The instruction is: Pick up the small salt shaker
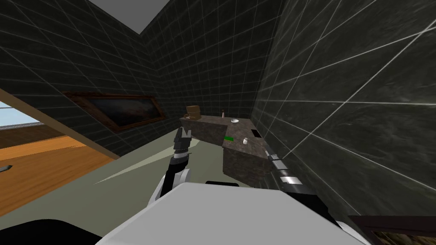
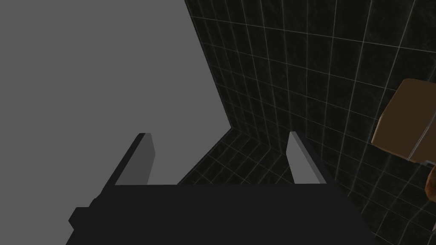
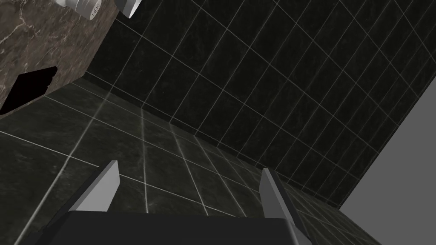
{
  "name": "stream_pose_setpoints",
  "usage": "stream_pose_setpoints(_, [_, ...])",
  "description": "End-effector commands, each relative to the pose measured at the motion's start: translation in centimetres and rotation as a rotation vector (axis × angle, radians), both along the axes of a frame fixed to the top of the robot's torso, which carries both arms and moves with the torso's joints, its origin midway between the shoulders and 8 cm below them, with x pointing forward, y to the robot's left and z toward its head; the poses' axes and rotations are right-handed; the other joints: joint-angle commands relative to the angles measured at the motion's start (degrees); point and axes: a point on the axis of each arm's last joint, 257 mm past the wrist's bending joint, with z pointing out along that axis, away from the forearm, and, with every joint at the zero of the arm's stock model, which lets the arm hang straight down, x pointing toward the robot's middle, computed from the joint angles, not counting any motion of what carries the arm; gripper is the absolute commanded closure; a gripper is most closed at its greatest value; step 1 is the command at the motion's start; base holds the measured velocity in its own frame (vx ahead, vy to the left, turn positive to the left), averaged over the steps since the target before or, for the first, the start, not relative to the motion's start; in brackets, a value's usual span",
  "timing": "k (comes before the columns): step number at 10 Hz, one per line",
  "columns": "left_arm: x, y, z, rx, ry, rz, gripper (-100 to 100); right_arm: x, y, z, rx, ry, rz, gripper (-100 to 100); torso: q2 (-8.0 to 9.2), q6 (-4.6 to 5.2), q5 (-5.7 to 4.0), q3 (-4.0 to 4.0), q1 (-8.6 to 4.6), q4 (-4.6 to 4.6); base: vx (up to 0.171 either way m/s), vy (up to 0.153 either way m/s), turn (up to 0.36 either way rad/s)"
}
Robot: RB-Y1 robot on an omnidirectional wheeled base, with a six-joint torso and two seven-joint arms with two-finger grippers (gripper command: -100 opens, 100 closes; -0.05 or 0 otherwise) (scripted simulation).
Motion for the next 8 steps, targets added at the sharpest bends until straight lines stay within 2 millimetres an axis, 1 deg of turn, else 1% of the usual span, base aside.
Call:
stream_pose_setpoints(1, [0.0, 0.0, 0.0, 0.000, 0.000, 0.000, 0, -1.2, -0.9, -1.5, -0.035, 0.062, -0.006, -100, 0.00, 0.00, 0.00, 0.00, 0.00, 0.00, 0.024, 0.025, 0.201])
stream_pose_setpoints(2, [0.0, 0.0, 0.0, 0.000, 0.000, 0.000, 0, -1.3, -1.0, -1.6, -0.035, 0.068, -0.008, -100, 0.02, -0.03, 0.00, 0.02, 0.02, 0.01, 0.020, 0.017, 0.097])
stream_pose_setpoints(3, [0.0, 0.0, 0.0, 0.000, 0.000, 0.000, 0, -2.3, -1.8, -3.0, -0.066, 0.123, -0.014, -100, 0.04, 0.00, 0.00, 0.03, 0.01, 0.01, 0.021, 0.025, 0.176])
stream_pose_setpoints(5, [0.0, 0.0, 0.0, 0.000, 0.000, 0.000, 0, -4.0, -3.5, -5.2, -0.129, 0.225, -0.020, -100, 0.00, -0.04, 0.01, 0.00, 0.04, 0.00, 0.042, 0.036, 0.358])
stream_pose_setpoints(6, [0.0, 0.0, 0.0, 0.000, 0.000, 0.000, 0, -4.4, -3.7, -5.6, -0.128, 0.238, -0.023, -100, -0.05, -0.05, 0.01, -0.03, 0.04, -0.01, 0.037, 0.017, 0.088])
stream_pose_setpoints(7, [0.0, 0.0, 0.0, 0.000, 0.000, 0.000, 0, -5.4, -4.6, -6.7, -0.161, 0.291, -0.026, -100, -0.02, 0.02, 0.00, -0.01, 0.02, 0.00, 0.033, 0.023, 0.167])
stream_pose_setpoints(8, [0.0, 0.0, 0.0, 0.000, 0.000, 0.000, 0, -5.6, -4.7, -6.8, -0.160, 0.297, -0.027, -100, 0.00, -0.02, 0.01, 0.00, 0.02, 0.00, 0.021, 0.015, 0.110])
